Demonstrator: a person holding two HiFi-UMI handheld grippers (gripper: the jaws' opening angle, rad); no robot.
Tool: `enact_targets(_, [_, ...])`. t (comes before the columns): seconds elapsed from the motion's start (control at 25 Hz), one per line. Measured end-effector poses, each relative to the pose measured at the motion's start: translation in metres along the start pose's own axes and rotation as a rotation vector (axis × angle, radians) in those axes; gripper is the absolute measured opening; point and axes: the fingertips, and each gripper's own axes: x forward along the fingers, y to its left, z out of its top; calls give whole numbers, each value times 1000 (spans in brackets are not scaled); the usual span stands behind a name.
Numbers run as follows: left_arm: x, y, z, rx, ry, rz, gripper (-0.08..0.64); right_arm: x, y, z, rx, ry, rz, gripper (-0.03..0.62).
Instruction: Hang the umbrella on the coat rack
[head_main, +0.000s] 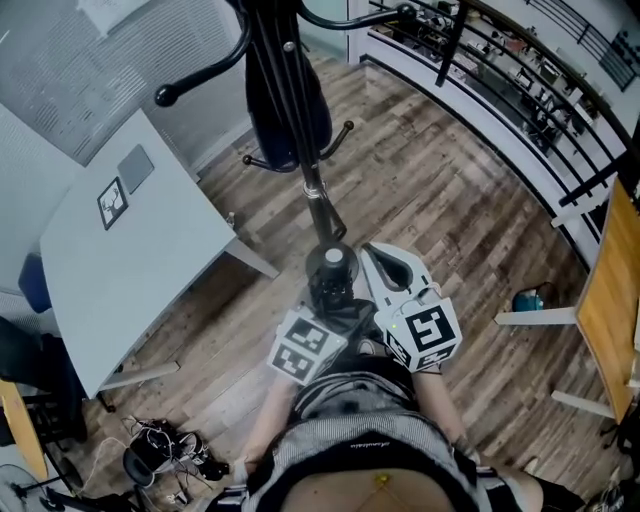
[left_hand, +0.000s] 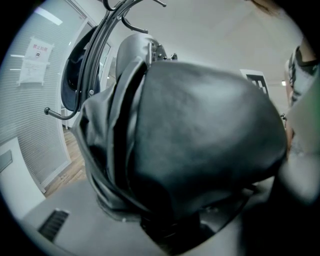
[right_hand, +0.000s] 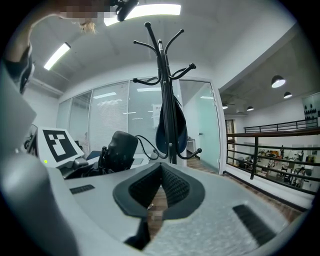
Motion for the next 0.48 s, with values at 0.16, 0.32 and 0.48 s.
enact_targets(0.16, [1, 9, -5, 18, 14, -21, 249, 10, -1, 0, 7, -8, -21, 3])
enact_targets(0.32, [0, 17, -11, 52, 35, -37, 249, 17, -2, -4, 11, -7, -49, 3])
enact_targets(0.48, [2, 22, -16, 79, 54, -62, 249, 19, -4, -6, 19, 0, -84, 3])
